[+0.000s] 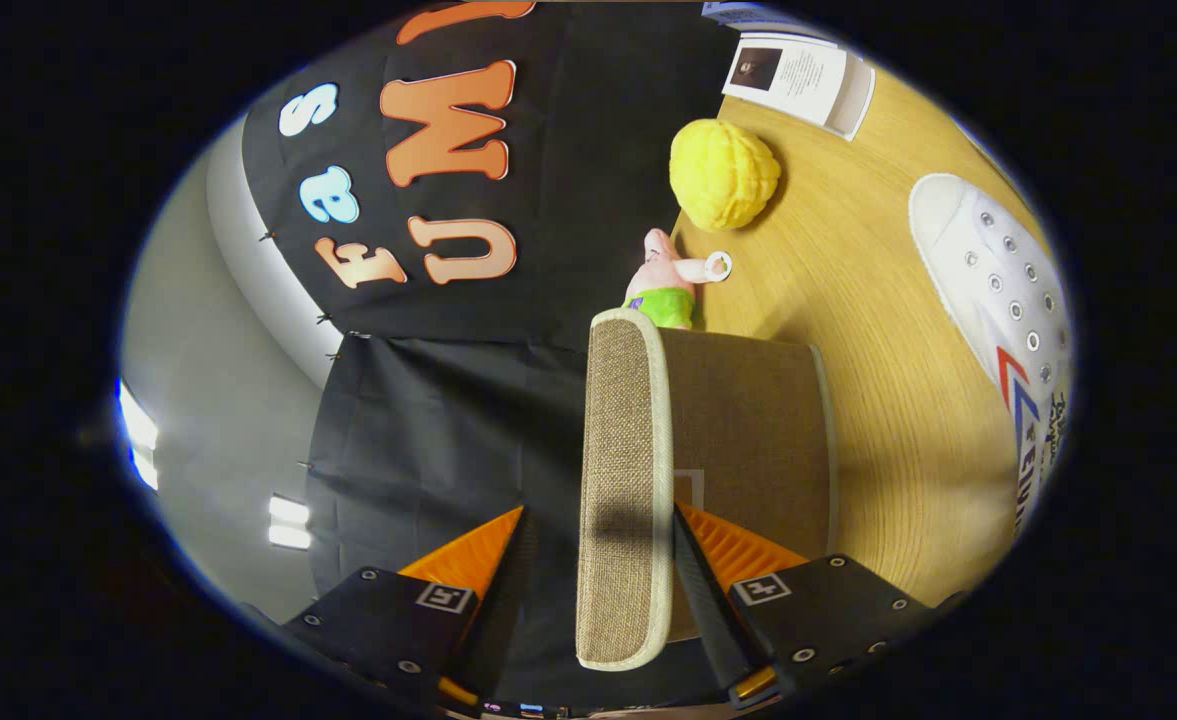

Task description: Open the storage box then place both shoes into the box .Put the left shoe in first, then the right shoe, with the right side of both shoes facing outward in a uniform manner.

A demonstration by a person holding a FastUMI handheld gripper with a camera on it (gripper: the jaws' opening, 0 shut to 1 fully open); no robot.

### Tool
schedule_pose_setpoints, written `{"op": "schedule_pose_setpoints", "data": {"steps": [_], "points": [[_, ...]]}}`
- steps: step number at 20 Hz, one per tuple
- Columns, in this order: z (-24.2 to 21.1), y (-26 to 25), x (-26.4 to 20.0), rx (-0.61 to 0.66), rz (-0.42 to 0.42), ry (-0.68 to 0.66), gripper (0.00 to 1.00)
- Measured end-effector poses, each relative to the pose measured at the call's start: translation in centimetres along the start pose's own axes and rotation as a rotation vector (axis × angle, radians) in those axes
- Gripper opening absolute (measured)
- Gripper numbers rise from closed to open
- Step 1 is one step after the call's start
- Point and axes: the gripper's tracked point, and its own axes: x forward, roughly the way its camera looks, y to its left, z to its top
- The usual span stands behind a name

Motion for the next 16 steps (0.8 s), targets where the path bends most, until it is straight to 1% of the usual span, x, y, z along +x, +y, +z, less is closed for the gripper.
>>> {"op": "schedule_pose_setpoints", "data": {"steps": [2, 3, 4, 5, 6, 8, 9, 10, 11, 13, 16], "points": [[1.0, 1.7, -0.4, -0.016, 0.006, -0.055, 0.63], [1.1, 2.0, -0.3, -0.019, -0.013, -0.064, 0.57], [0.9, 2.1, -0.5, -0.028, -0.041, -0.064, 0.42], [0.7, 2.2, -0.2, -0.054, -0.075, -0.079, 0.34], [1.0, 2.2, -0.3, -0.083, -0.116, -0.095, 0.21], [0.4, 2.7, -0.2, -0.108, -0.167, -0.101, 0.07], [0.4, 3.5, -0.2, -0.108, -0.168, -0.110, 0.06], [0.2, 4.6, -0.3, -0.104, -0.161, -0.122, 0.02], [0.2, 5.9, -0.5, -0.106, -0.147, -0.142, 0.01], [0.0, 7.9, 0.0, -0.129, -0.143, -0.173, 0.00], [-1.4, 11.3, 1.3, -0.191, -0.144, -0.166, 0.01]]}}
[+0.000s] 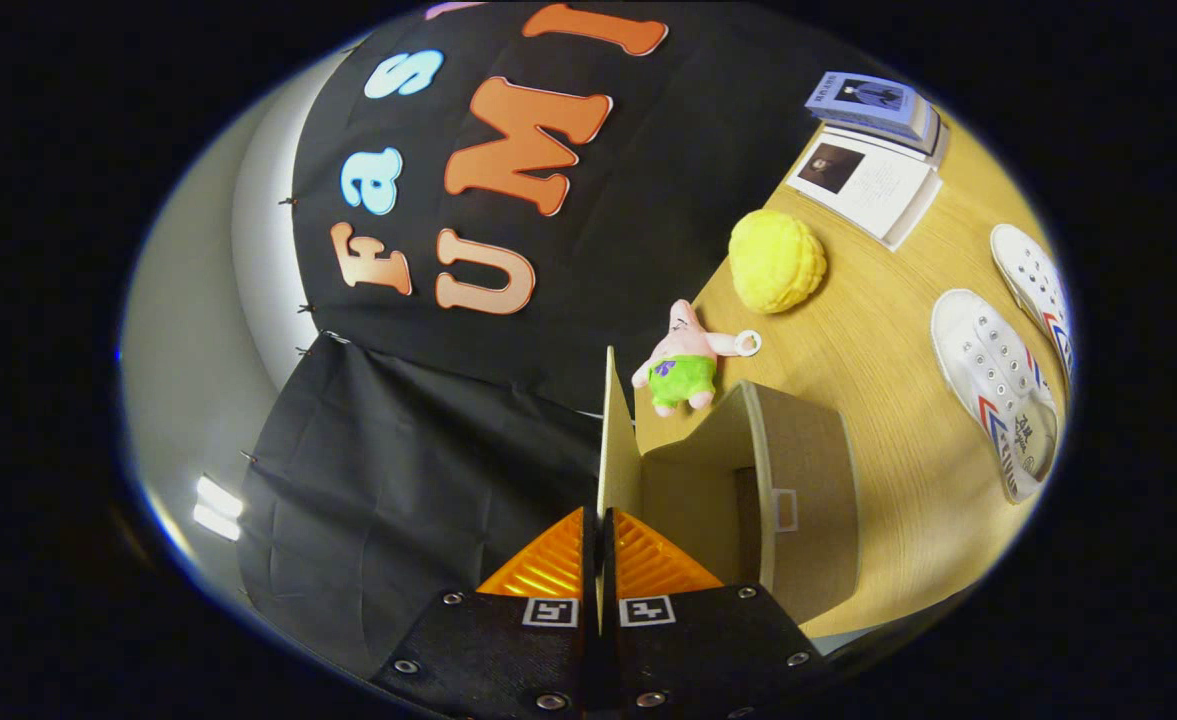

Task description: Open the storage box then place both shoes into the box .Put the left shoe in first, then the right shoe, with the right side of both shoes facing outward in a uniform manner.

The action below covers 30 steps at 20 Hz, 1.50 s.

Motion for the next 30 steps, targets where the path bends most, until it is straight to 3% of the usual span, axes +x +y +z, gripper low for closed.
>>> {"op": "schedule_pose_setpoints", "data": {"steps": [8, 18, 19, 23, 26, 28, 30], "points": [[-3.7, 9.1, 4.3, -0.190, 0.011, 0.026, 0.03], [-10.2, 13.5, 9.7, -0.268, 0.031, 0.107, 0.07], [-10.4, 13.6, 10.0, -0.272, 0.031, 0.113, 0.10], [-10.0, 13.1, 9.8, -0.277, 0.020, 0.088, 0.47], [-8.4, 11.3, 9.1, -0.318, -0.031, 0.046, 0.86], [-7.1, 9.7, 8.0, -0.372, -0.080, 0.010, 0.97], [-5.7, 7.3, 6.8, -0.419, -0.139, -0.021, 0.97]]}}
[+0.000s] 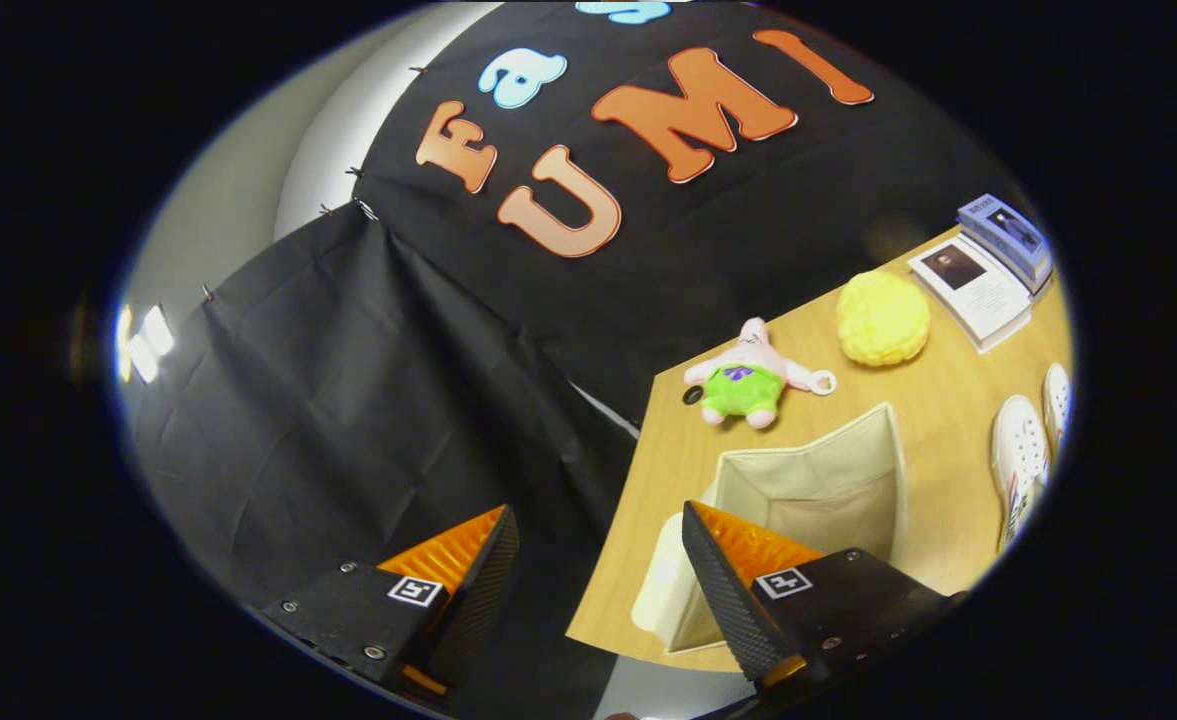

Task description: Open the storage box then place both shoes into the box .Put the left shoe in first, then the right shoe, with the right side of both shoes facing outward in a uniform manner.

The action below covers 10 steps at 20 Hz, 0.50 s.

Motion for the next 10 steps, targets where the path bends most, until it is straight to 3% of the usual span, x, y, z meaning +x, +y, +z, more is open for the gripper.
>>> {"op": "schedule_pose_setpoints", "data": {"steps": [5, 10], "points": [[1.7, -6.3, -2.5, -0.066, -0.123, -0.048, 0.98], [3.7, -14.6, -6.2, -0.151, -0.315, -0.097, 0.98]]}}
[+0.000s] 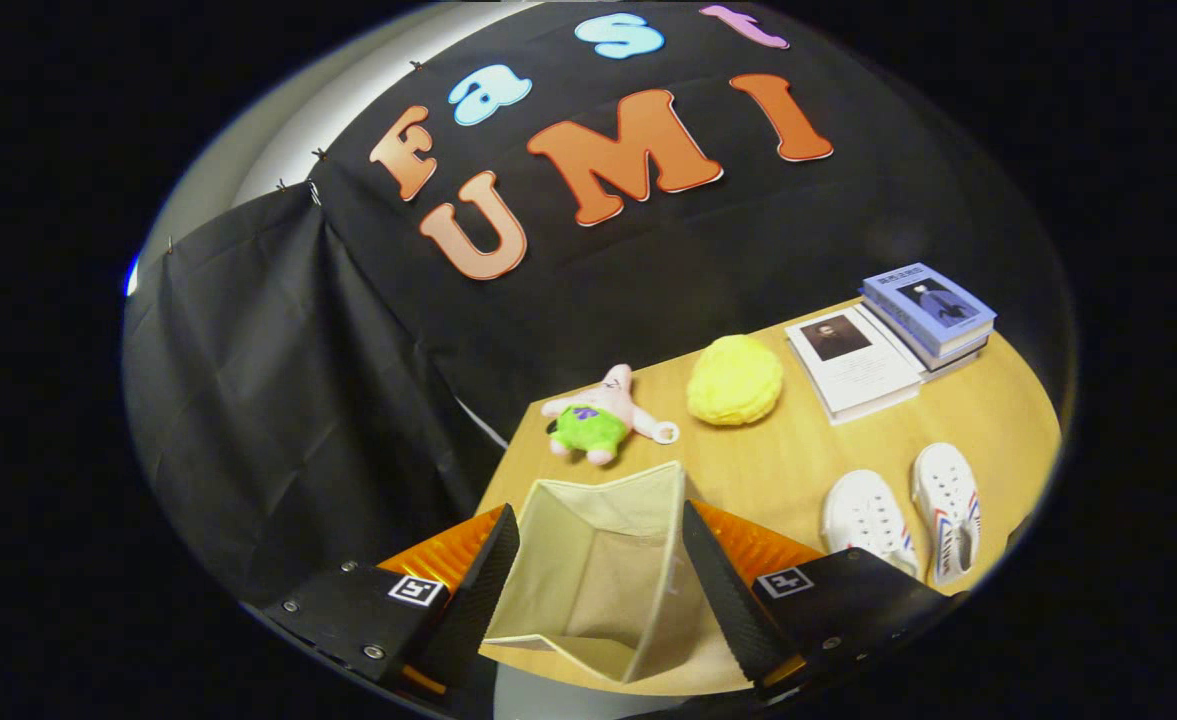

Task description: Open the storage box then place both shoes into the box .Put the left shoe in first, then the right shoe, with the right side of both shoes facing outward in a uniform manner.

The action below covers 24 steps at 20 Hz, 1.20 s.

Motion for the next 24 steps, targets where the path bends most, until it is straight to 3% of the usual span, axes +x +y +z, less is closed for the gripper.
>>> {"op": "schedule_pose_setpoints", "data": {"steps": [6, 13, 17, 20, 24], "points": [[-0.9, -11.0, -0.9, -0.045, -0.214, -0.030, 0.97], [-4.7, -20.0, -0.3, -0.092, -0.325, 0.071, 0.93], [-7.3, -22.6, 0.8, -0.097, -0.330, 0.152, 0.78], [-9.1, -24.1, 2.0, -0.096, -0.329, 0.204, 0.61], [-11.7, -26.4, 3.5, -0.090, -0.342, 0.286, 0.50]]}}
